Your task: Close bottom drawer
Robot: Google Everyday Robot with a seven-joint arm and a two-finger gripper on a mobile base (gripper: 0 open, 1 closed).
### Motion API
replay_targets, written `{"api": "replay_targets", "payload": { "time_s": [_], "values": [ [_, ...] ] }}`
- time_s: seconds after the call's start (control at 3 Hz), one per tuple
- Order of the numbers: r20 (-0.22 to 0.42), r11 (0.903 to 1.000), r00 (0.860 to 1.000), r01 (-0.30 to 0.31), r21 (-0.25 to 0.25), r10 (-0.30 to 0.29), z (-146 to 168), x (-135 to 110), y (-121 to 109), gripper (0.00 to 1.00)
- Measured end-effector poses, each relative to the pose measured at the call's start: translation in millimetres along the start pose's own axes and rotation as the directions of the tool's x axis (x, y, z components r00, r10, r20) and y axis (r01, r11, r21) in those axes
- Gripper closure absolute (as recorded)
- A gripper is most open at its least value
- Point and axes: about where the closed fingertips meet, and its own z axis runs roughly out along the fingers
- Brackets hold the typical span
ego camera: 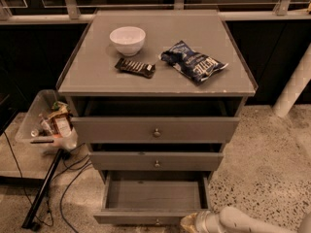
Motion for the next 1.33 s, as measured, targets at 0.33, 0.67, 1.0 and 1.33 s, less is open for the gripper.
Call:
{"api": "replay_targets", "payload": {
  "time_s": [0.33, 0.67, 1.0, 1.33],
  "values": [
    [0.001, 1.0000, 1.000, -0.001, 0.003, 0.001, 0.5, 0.1, -2.2, 0.82],
    [0.001, 1.0000, 1.000, -0.001, 0.003, 0.001, 0.5, 0.1, -2.2, 0.59],
    [0.001, 1.0000, 1.000, -0.001, 0.003, 0.001, 0.6, 0.1, -2.1, 0.35],
    [0.004, 1.0000, 1.000, -0.001, -0.007, 0.001, 3.0, -0.3, 0.1, 0.12]
  ]
}}
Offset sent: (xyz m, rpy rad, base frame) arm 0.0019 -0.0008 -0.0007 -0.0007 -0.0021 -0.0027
